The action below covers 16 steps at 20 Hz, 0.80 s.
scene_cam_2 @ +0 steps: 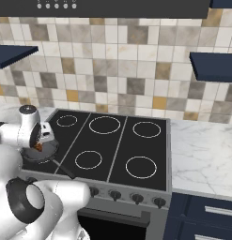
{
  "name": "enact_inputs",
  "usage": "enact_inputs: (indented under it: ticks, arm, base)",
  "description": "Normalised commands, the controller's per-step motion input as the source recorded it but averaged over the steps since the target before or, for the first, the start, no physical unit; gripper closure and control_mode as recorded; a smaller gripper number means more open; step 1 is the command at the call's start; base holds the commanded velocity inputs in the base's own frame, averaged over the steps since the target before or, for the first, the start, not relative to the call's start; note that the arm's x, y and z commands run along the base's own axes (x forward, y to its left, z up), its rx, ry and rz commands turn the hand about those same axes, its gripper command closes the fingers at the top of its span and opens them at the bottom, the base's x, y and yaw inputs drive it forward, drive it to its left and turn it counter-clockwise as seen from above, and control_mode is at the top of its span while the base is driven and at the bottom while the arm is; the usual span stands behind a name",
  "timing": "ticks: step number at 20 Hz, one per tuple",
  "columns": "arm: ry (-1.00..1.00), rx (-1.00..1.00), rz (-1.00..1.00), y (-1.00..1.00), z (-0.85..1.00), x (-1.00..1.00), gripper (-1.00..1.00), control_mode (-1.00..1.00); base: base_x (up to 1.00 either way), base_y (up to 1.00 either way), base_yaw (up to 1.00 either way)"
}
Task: Pick the croissant and place it on the pan. Then turn on the stove to warm the croissant.
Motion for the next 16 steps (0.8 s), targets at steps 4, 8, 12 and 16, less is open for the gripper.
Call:
enact_inputs:
  ticks: [4,8,12,16]
  arm:
    - [0.02,-0.02,0.00,0.07,-0.21,0.18,1.00,-1.00]
    - [0.01,-0.03,0.00,0.12,-0.23,0.20,1.00,-1.00]
    - [0.01,-0.02,0.00,0.08,-0.21,0.24,1.00,-1.00]
    - [0.02,0.00,0.00,0.02,-0.22,0.25,1.00,-1.00]
  base:
    - [0.00,0.00,0.00]
    - [0.00,0.00,0.00]
    - [0.00,0.00,0.00]
    - [0.00,0.00,0.00]
